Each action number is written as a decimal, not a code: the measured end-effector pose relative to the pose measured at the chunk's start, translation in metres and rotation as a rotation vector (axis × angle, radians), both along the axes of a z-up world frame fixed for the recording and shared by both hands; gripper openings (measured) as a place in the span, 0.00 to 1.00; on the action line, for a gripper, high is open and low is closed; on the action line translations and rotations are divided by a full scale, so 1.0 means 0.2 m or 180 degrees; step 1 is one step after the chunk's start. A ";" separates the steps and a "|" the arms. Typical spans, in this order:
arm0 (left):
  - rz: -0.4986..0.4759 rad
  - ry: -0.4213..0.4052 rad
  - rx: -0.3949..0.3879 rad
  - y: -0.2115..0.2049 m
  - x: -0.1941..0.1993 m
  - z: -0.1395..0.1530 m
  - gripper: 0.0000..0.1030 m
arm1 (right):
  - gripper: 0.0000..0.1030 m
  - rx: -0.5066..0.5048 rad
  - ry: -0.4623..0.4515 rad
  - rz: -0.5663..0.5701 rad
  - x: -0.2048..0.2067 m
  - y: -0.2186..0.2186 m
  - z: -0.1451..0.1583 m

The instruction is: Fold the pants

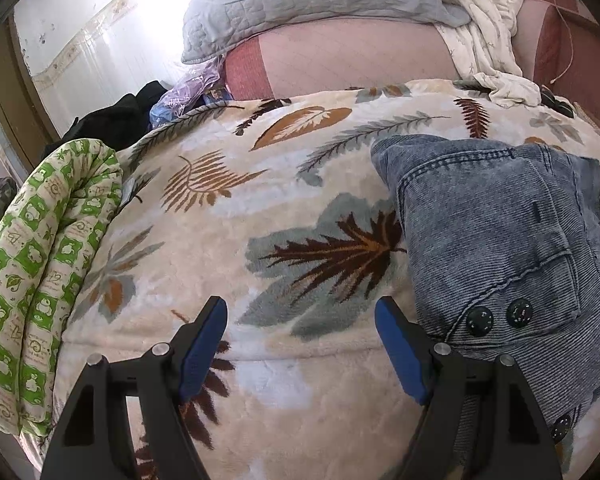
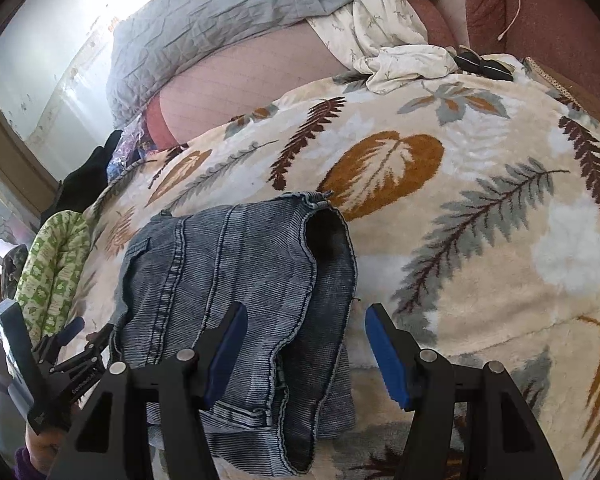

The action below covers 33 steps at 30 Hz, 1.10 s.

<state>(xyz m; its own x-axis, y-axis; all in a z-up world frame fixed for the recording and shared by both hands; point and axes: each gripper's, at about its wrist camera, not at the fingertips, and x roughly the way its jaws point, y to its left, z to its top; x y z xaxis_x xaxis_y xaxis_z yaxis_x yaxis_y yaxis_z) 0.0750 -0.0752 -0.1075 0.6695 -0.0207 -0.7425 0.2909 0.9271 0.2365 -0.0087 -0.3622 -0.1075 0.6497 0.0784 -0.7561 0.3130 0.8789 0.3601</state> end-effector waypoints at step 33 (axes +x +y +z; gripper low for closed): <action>-0.0747 0.0814 -0.1026 -0.06 0.05 0.04 0.75 | 0.74 0.0885 0.0470 0.0216 0.12 -0.09 -0.20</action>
<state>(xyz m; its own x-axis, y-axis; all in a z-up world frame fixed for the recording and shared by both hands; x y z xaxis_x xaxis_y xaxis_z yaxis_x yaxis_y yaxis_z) 0.0849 -0.0863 -0.0996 0.4158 -0.4061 -0.8138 0.5127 0.8437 -0.1590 0.0146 -0.3799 -0.1473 0.5207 0.3347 -0.7854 0.3237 0.7739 0.5444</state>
